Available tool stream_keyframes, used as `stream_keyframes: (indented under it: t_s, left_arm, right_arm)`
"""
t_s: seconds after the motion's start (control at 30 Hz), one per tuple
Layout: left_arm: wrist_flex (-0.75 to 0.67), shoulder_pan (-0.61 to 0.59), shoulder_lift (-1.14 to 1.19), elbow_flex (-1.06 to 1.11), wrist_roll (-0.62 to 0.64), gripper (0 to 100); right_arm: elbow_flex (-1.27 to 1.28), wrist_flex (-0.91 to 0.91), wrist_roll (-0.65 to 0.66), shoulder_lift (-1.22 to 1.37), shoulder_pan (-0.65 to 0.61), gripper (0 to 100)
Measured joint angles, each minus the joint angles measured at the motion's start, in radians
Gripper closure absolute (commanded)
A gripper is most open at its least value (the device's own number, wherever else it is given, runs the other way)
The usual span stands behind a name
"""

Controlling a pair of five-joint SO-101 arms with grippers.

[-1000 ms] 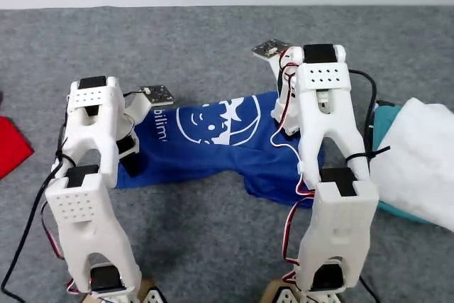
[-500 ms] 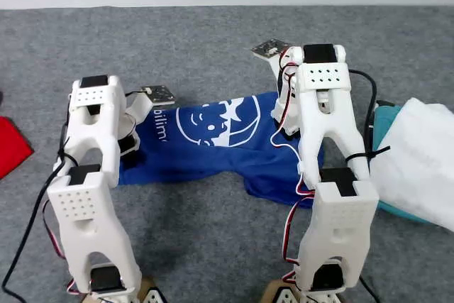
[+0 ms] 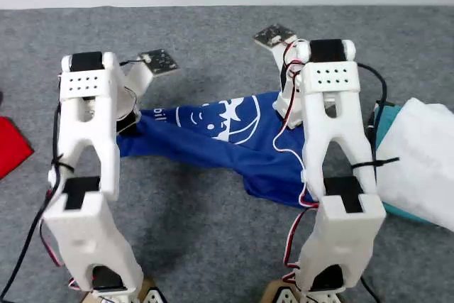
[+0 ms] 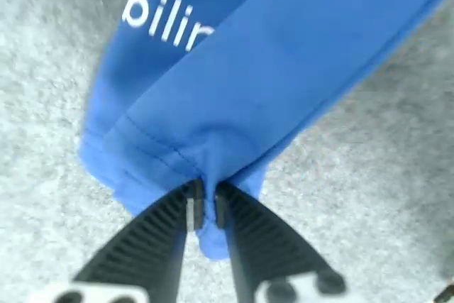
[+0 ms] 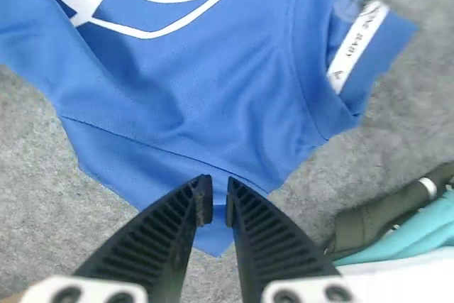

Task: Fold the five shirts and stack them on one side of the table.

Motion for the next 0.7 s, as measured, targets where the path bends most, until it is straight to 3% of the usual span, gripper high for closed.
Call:
stream_keyframes:
  t_s: [0.23, 0.53, 0.7]
  left_arm:
    - [0.000, 0.038, -0.034, 0.101, 0.006, 100]
    - [-0.026, -0.003, 0.195, 0.101, 0.006, 99]
    - [-0.021, -0.005, 0.227, 0.066, 0.006, 92]
  right_arm:
    - [0.100, 0.000, 0.000, -0.038, 0.000, 95.2]
    - [0.110, 0.002, 0.000, -0.038, 0.000, 95.2]
    - [0.110, 0.002, 0.000, -0.038, 0.000, 95.2]
